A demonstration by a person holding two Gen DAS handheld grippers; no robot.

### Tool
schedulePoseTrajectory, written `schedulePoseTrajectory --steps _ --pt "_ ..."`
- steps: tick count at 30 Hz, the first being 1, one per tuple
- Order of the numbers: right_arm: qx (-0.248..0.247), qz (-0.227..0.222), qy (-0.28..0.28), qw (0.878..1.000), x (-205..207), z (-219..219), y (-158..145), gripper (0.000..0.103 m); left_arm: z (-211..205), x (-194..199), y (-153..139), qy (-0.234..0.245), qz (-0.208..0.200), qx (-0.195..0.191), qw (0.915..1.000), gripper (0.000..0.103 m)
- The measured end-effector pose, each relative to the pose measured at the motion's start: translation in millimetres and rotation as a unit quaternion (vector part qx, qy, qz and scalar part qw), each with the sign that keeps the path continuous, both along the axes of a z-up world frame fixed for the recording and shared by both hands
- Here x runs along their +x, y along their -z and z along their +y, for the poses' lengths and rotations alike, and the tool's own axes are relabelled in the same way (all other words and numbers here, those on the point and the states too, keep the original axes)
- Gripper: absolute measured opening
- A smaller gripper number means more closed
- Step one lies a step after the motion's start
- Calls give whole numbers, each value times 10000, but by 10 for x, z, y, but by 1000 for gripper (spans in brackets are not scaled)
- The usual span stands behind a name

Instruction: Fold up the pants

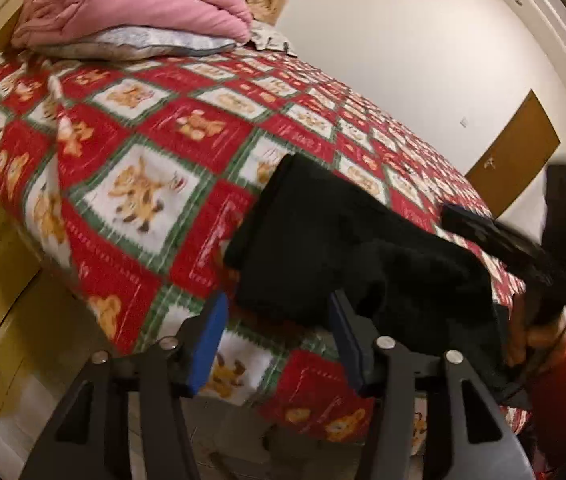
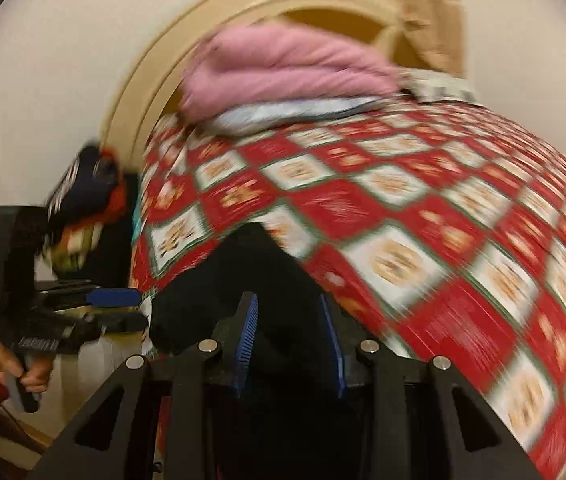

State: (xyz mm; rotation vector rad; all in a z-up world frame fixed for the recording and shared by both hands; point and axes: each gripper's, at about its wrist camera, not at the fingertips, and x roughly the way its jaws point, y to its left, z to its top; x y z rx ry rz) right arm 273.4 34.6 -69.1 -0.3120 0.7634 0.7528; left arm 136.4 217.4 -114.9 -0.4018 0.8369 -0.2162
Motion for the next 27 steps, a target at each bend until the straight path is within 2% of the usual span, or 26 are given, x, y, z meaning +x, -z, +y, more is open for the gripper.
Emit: schedulePoseTrajectory --steps 2,4,5,6,8,10,11,12,14,16,18,20,21,24,27 --pt "-383 1 -220 9990 86 304 157 33 -7 -30 19 -11 19 67 10000 55" --pt "-1011 61 -478 9937 190 600 437 33 46 -75 44 -41 38 -21 10000 55" --pt "-1117 -58 -528 9923 209 663 517 33 81 -90 59 -81 59 -75 9999 55" --pt "-974 -194 -537 9936 216 668 503 33 120 -101 78 -128 88 -123 9998 55" --pt "-772 75 -396 9962 295 631 486 31 183 -117 116 -178 116 -175 9996 55" --pt "-380 448 -233 9980 390 551 479 24 228 -121 152 -227 128 -201 9995 55" --pt "-225 556 -172 9981 421 512 471 15 249 -109 171 -249 137 -252 9993 55" --pt "-19 695 -62 9976 457 447 457 10 261 -104 180 -262 142 -307 9991 55" --pt "204 664 248 9973 498 396 436 5 278 -112 191 -269 96 -444 9986 55" --pt "506 577 691 9947 563 287 387 5 274 -120 188 -256 48 -495 9984 55" --pt "706 825 889 9901 683 250 432 5 263 -119 190 -209 35 -551 9983 55" --pt "605 906 834 9905 687 299 519 5 245 -122 186 -144 6 -632 9979 55" --pt "550 759 798 9924 638 347 544 6 228 -114 177 -105 -14 -680 9976 55" --pt "702 803 700 9918 567 393 528 10 170 -89 123 -29 -114 -686 9976 55" --pt "564 748 572 9940 487 399 492 19 153 -77 96 -2 -132 -697 9975 55"
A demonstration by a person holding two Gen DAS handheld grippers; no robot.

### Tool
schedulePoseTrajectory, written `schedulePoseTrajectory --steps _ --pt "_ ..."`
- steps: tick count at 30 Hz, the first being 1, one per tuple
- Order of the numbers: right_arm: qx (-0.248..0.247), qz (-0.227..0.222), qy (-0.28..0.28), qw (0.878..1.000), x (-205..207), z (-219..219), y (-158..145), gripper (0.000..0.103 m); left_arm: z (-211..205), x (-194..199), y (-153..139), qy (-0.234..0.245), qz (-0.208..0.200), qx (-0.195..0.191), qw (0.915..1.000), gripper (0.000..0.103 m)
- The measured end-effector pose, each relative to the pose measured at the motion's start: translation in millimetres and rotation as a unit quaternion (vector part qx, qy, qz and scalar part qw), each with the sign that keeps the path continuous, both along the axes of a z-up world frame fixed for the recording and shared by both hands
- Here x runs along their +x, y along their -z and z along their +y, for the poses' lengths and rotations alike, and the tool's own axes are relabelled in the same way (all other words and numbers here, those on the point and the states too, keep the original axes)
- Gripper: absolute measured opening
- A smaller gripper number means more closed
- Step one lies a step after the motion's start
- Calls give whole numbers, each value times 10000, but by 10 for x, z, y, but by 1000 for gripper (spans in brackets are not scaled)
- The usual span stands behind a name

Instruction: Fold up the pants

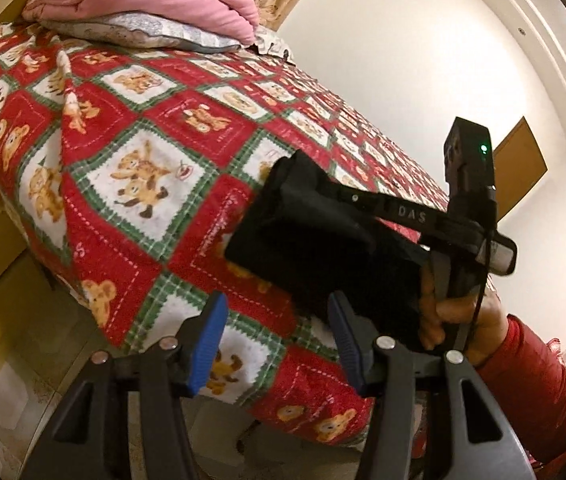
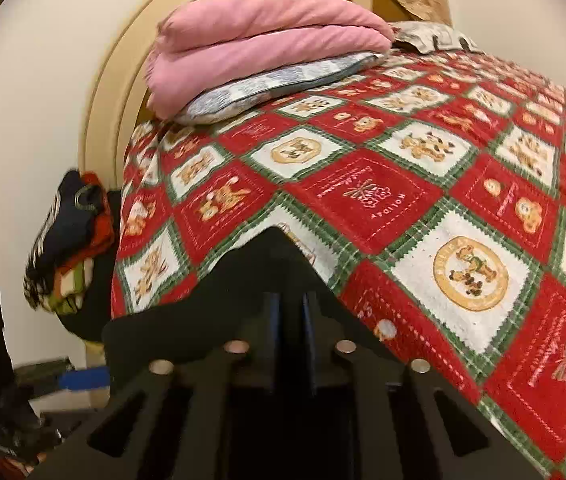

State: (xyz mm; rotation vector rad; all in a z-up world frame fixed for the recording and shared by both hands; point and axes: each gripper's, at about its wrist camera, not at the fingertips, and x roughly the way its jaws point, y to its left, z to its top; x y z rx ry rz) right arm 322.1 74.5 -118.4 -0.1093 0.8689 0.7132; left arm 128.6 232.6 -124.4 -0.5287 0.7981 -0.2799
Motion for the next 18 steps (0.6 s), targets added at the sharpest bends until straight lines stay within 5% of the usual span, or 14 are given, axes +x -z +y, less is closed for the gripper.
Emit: schedulePoseTrajectory --steps 5,8,11,18 --pt "783 -315 23 9964 -253 -341 -438 20 -41 -10 -21 94 -22 -99 9999 55" --pt "772 -468 -280 9955 -480 -413 -540 20 -94 21 -74 246 -136 -193 9994 55" --pt "439 -193 -500 9976 -689 -419 -399 20 -115 104 -116 364 -283 -401 9981 55" --pt "712 930 -307 9926 -797 -404 312 20 12 475 -56 37 -381 -801 9961 54"
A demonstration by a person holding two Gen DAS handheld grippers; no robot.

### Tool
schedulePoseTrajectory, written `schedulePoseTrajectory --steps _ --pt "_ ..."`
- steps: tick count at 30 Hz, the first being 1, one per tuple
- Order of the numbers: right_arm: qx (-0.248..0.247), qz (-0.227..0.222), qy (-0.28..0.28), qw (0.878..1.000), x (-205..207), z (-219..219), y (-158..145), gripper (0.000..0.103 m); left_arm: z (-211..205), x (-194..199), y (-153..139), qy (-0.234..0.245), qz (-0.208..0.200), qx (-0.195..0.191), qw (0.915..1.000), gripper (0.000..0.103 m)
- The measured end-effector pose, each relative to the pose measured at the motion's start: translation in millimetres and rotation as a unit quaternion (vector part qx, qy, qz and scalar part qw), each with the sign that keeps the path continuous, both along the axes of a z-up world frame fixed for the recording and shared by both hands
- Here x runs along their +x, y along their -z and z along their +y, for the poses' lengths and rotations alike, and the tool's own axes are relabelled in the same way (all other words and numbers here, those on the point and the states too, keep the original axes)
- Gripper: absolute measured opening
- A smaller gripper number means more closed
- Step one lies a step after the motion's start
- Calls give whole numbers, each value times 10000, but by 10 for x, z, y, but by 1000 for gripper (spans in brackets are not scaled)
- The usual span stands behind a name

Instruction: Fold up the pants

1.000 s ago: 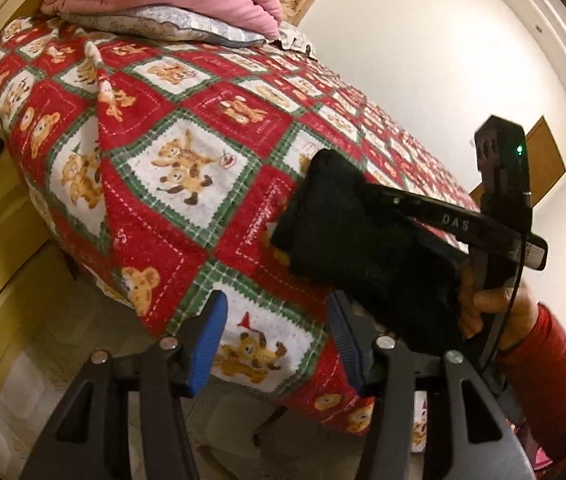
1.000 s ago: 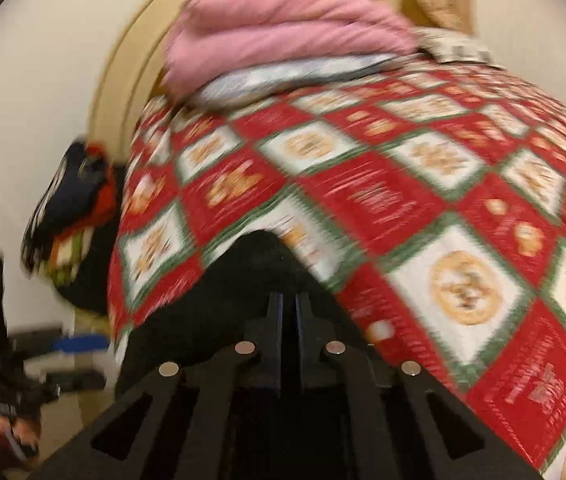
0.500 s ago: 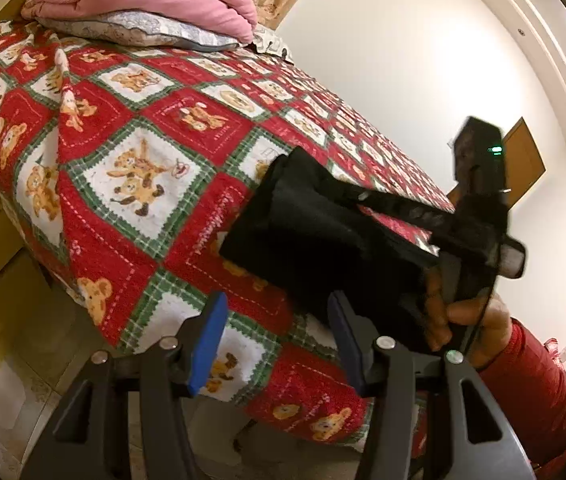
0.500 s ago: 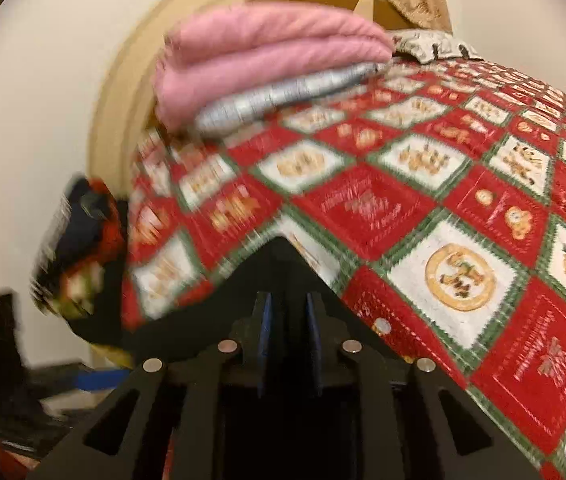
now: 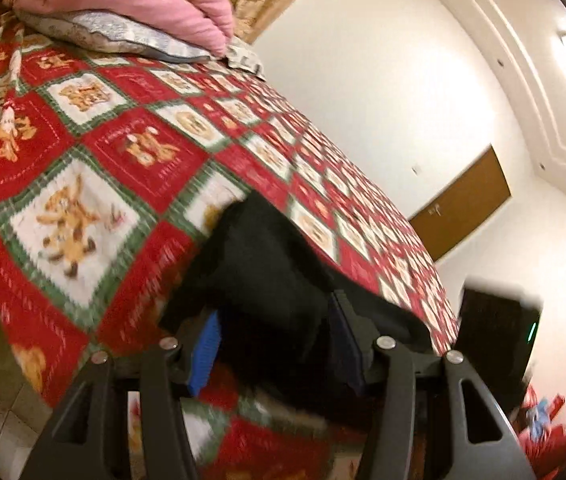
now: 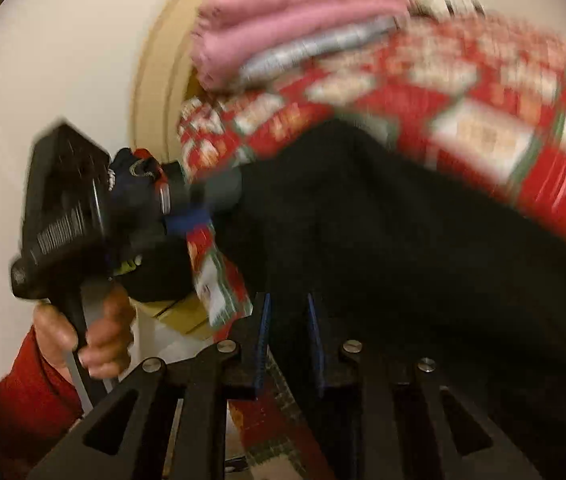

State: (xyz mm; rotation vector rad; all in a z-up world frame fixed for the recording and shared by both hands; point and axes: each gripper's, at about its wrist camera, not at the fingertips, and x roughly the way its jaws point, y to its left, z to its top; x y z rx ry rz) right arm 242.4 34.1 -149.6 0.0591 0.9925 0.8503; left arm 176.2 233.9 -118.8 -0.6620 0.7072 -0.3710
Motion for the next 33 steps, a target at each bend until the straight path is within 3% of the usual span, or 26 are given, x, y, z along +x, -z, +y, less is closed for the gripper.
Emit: schedulePoseTrajectory --steps 2,3,4,7,9,11,13,15,17,18,21,22,24,28,30,33 --pt "171 -218 75 9996 -73 8 39 20 46 101 18 -239 137 161 9995 48" --pt "89 -352 40 9993 -102 33 26 20 96 145 18 -454 238 469 9976 35" --pt "11 -420 6 9991 -123 51 10 20 122 160 29 -595 352 738 9949 30" --pt "-99 -412 -11 9991 -121 54 -35 20 249 150 63 -1118 750 1744 9754 29" --pt "-78 -430 121 9990 -153 10 -158 20 284 53 -43 -1163 620 1884 9732 29" --pt "218 -483 173 9984 -189 -108 -328 20 172 -54 -234 -1045 203 1937 9753 33" --pt "563 -549 333 9963 -230 -335 -528 23 -71 -89 -408 -758 -173 2204 9723 44" --pt "787 -698 754 9916 -257 -715 -708 49 -338 -80 -500 -447 -454 2446 9675 47" --pt "980 -790 1226 9844 -273 -1095 -807 67 -480 -11 -454 -268 -440 2493 9671 47" --pt "1086 -779 1552 9788 -271 -1368 -837 69 -537 35 -353 -230 -305 2478 9681 47" --pt "1152 -327 2102 9703 -144 -1849 -749 69 -574 130 -19 -189 80 2448 9694 47" --pt "1232 -169 2133 9690 -111 -1930 -700 69 -593 103 1 -264 14 2606 9651 56" --pt "1349 111 2073 9689 -6 -1971 -575 69 -649 116 45 -382 2 2994 9534 72" --pt "1443 708 1527 9751 166 -1754 -380 69 -549 158 50 -413 133 2843 9577 81" --pt "1084 741 1678 9770 294 -1626 -301 69 -523 167 64 -413 115 2963 9541 89" --pt "1538 621 1923 9672 552 -1778 -409 69 -534 242 80 -408 53 3126 9490 98"
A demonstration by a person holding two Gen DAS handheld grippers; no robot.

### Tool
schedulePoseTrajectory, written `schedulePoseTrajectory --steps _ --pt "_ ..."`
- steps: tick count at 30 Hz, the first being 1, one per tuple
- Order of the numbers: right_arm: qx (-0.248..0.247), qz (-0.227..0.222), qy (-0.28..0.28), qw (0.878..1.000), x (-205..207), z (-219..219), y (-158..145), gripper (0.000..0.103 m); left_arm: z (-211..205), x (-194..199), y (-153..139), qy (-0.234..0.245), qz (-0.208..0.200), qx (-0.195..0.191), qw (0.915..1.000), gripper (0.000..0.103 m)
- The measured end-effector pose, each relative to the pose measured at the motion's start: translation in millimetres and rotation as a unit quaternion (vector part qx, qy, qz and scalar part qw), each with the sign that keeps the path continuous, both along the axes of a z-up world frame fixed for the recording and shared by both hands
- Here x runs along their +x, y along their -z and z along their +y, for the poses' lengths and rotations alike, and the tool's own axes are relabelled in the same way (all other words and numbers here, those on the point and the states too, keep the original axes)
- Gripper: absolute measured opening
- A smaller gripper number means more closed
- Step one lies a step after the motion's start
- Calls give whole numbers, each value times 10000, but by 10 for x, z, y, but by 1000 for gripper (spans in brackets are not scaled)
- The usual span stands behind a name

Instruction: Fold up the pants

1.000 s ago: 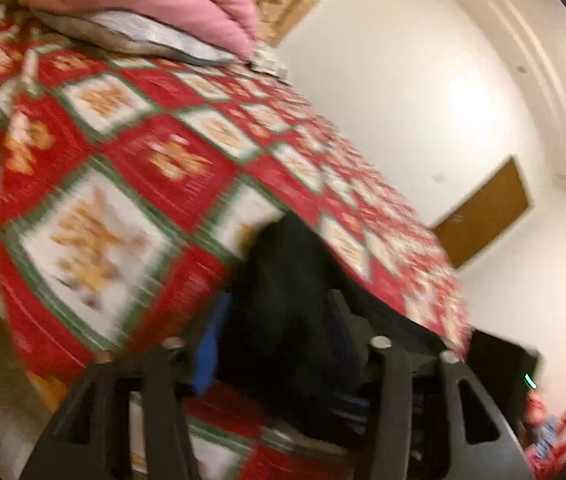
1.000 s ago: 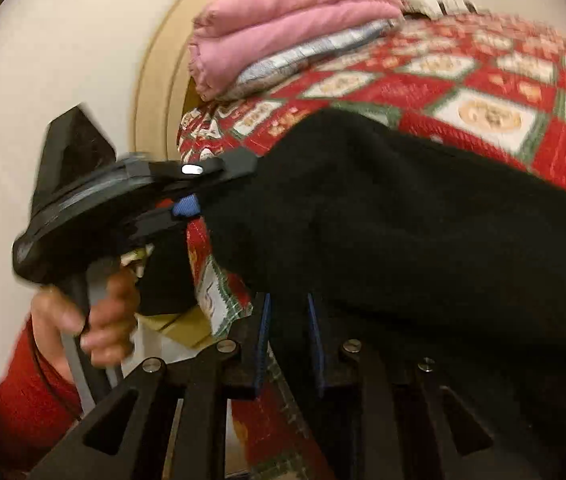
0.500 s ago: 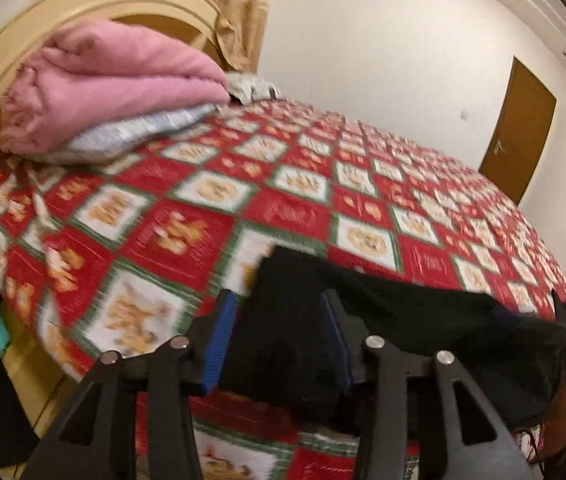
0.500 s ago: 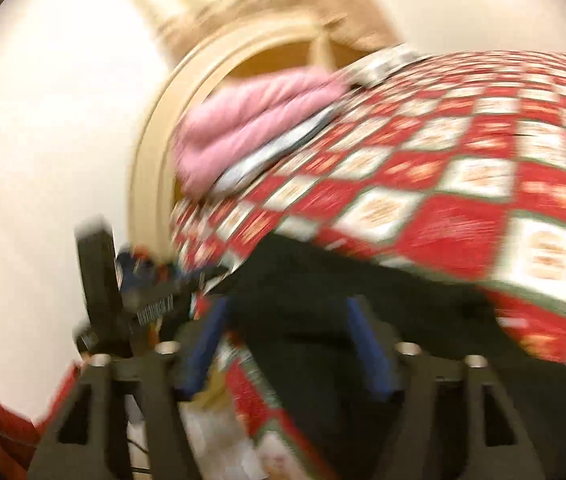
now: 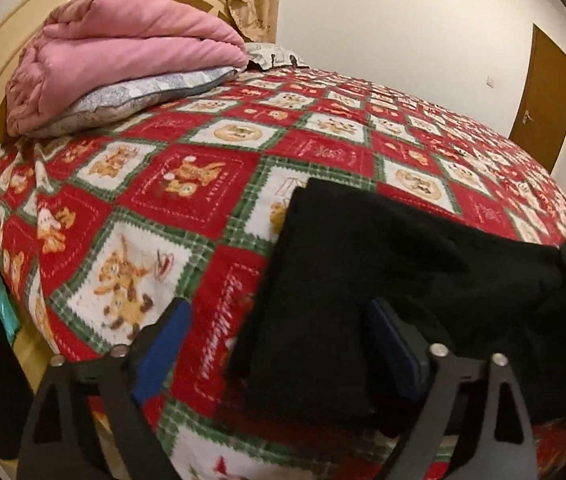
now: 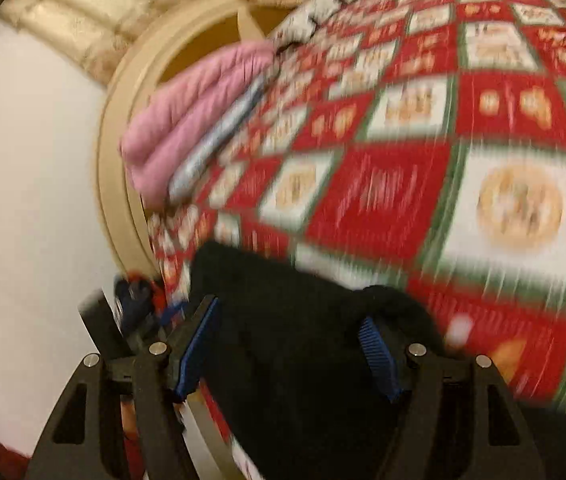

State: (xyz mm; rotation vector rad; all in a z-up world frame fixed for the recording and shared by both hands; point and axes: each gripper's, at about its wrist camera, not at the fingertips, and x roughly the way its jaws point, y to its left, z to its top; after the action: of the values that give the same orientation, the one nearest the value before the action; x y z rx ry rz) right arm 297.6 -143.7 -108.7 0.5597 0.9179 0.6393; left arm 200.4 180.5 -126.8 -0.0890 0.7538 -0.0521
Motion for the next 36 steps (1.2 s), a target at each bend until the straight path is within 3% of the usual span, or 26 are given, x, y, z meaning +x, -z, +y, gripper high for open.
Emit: schedulePoseTrajectory --steps 2,4,5,6,9,12,14,16,17,19,20,22,24,25,26,28,29,30,31,32,33,36 --pt "765 151 276 9966 193 -290 0 69 26 44 25 9 22 -54 10000 101" --pt "1169 589 369 9907 337 -481 173 67 71 37 65 41 44 -218 9997 102" --pt "1342 961 290 9859 384 -535 333 63 80 37 72 44 44 -253 9997 102" --pt "1403 1061 306 9839 361 -567 388 52 81 35 70 59 48 -259 9996 102" --pt "1230 904 719 9857 113 -921 242 53 123 26 18 67 145 -358 9992 100" --pt "1129 390 1438 9824 -291 -1451 -44 54 222 -81 -154 -226 27 -490 9985 97" --pt "487 33 2177 9748 -621 -1858 -273 60 241 -170 -308 -303 -220 -574 9976 97" --pt "-546 -169 2988 9526 -927 -2251 -491 62 150 -239 -494 -192 -515 -669 9962 97" --pt "-1248 -187 3459 9297 -1046 -2436 -588 62 57 -241 -558 -72 -596 -712 9957 97" --pt "-2165 -176 3979 8913 -1141 -2680 -681 62 -179 -196 -598 223 -615 -760 9950 97" --pt "-2498 -187 4070 8784 -1150 -2792 -687 63 -267 -166 -581 284 -581 -729 9952 97" --pt "-3323 225 4093 8494 -1029 -2962 -559 68 -495 -65 -459 300 -326 -576 9974 97" --pt "-3635 810 4083 8334 -907 -3002 -375 68 -657 26 -227 286 107 -548 9980 97" --pt "-3662 1180 4016 8311 -840 -3067 -252 68 -730 35 -125 243 204 -429 9986 97" --pt "-3574 1342 4004 8331 -851 -3134 -156 68 -863 -28 -87 216 -52 97 9997 99" --pt "-3373 1203 4133 8372 -942 -3194 -199 68 -1033 -93 -55 346 -126 704 9968 102" --pt "-3344 1222 4148 8373 -943 -3198 -216 61 -1047 -115 -63 325 -146 720 9968 102" --pt "-3314 1229 4210 8354 -976 -3220 -246 42 -1017 -102 -69 310 -38 569 9979 102" --pt "-3229 1222 4240 8373 -1007 -3252 -268 33 -959 -103 -84 302 29 438 9986 102" --pt "-3015 1203 4245 8452 -1037 -3336 -274 14 -927 -94 -97 319 80 368 9988 102" --pt "-2736 1169 4262 8543 -1125 -3417 -281 6 -913 -82 -105 347 122 363 9987 102" --pt "-1971 866 4444 8696 -1475 -3528 -412 6 -950 -87 -100 371 142 445 9982 102"
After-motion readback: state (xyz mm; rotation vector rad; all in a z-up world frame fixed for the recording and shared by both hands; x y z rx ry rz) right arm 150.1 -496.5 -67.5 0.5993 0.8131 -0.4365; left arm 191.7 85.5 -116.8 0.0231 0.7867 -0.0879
